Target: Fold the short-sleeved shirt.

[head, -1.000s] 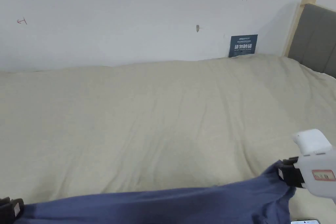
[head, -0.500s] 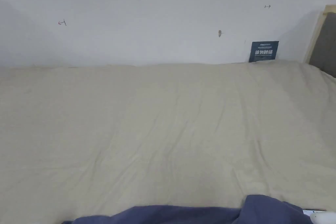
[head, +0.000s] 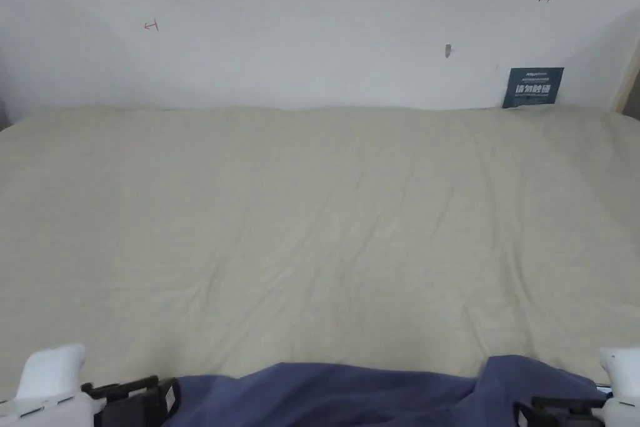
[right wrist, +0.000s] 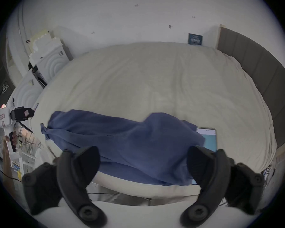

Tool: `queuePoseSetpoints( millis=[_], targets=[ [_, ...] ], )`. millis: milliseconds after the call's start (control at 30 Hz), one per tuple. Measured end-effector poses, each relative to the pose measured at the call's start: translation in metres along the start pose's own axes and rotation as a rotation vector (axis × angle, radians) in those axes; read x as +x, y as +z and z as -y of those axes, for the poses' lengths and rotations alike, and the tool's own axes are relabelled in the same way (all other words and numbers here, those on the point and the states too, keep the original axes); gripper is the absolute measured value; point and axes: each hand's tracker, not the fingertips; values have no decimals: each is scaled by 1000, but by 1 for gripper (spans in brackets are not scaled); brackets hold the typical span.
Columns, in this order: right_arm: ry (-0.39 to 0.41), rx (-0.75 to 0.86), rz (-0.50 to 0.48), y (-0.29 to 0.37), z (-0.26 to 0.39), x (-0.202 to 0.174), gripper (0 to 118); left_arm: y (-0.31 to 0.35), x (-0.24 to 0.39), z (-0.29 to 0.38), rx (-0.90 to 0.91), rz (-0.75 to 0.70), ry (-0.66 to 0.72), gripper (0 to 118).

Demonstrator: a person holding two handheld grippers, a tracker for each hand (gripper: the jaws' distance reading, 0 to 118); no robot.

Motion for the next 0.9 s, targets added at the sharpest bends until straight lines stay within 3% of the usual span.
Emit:
queuePoseSetpoints(
  millis=[33,67,100,167,233,433,600,633,667,700,733,767,900],
  targets=[
    [9,12,-20,-2,-1,-9,73,1,1,1,-6,-1,3,30],
    [25,19,-31,-4,0,-20,41,-1,1,3,-17,-3,4,12],
    [35,32,-28,-11,1,-26,16,0,0,5,-47,-31,1,3],
    [38,31,-30,-26,5,-41,14,-6,-2,19,-45,-55,-8,0],
    [38,-21,-121,-40,9,-56,7,-8,-5,32,-98,-33,17,0],
    [71,-52,-191,-65,18,-101,6,-6,-3,64,-180,-64,15,0],
    [114,-80,-197,-77,22,-126,6,-11,-25,66,-162,-143,77,2],
    [106,-87,-212,-77,22,-128,6,-12,-33,64,-153,-144,93,17],
    [95,-94,-223,-78,23,-130,6,-13,-39,62,-158,-128,116,46],
    [92,-98,-224,-79,23,-131,6,-18,-46,55,-177,-113,125,84],
    [91,-102,-225,-80,23,-132,6,-21,-50,53,-184,-114,129,98],
    [92,-107,-226,-80,23,-132,6,-24,-54,52,-177,-110,123,105],
    [71,-129,-230,-84,25,-128,6,-48,-65,43,-159,-97,139,107]
  ],
)
